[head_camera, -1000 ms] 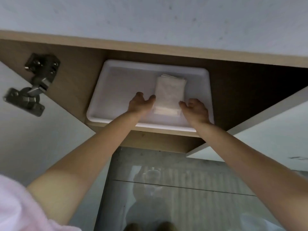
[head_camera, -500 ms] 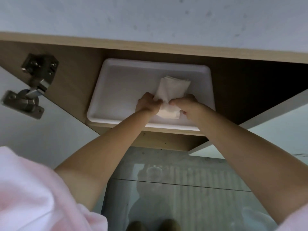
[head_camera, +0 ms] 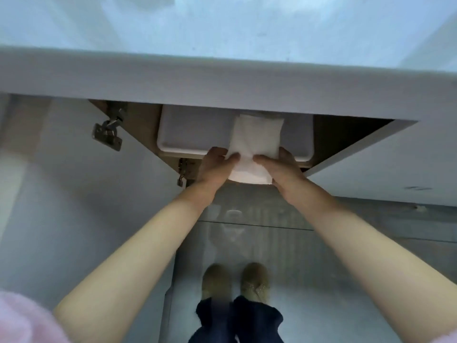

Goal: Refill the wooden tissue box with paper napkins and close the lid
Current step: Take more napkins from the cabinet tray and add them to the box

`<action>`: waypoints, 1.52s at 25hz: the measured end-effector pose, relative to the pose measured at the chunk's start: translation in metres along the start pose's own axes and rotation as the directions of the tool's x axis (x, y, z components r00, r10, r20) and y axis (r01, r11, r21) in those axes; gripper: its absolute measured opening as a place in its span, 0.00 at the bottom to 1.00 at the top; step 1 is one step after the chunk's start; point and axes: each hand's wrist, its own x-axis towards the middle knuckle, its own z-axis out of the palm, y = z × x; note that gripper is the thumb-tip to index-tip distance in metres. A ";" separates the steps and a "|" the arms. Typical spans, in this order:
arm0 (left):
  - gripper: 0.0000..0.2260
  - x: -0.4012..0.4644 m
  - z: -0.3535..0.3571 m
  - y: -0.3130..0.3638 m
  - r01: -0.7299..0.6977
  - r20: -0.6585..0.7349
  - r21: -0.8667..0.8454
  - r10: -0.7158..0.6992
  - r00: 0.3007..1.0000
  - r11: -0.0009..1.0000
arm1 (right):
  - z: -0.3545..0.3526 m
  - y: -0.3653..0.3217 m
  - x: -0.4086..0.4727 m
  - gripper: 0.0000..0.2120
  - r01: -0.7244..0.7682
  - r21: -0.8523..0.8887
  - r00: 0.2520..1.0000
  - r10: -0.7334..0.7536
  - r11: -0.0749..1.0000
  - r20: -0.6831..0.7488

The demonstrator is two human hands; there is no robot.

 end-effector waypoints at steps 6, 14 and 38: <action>0.22 -0.066 -0.023 -0.012 0.224 0.178 -0.269 -0.180 0.967 0.937 | -0.016 0.007 -0.095 0.20 -0.043 -0.004 0.995 0.043 0.999 0.089; 0.28 -0.159 -0.066 0.001 0.157 0.259 -0.514 -0.022 0.966 0.843 | -0.027 -0.024 -0.190 0.11 0.066 -0.096 0.950 -0.033 0.993 0.312; 0.26 -0.282 -0.125 0.090 -0.189 0.011 -0.797 0.326 0.945 0.574 | -0.012 -0.108 -0.331 0.18 0.116 0.407 0.951 -0.219 0.906 0.217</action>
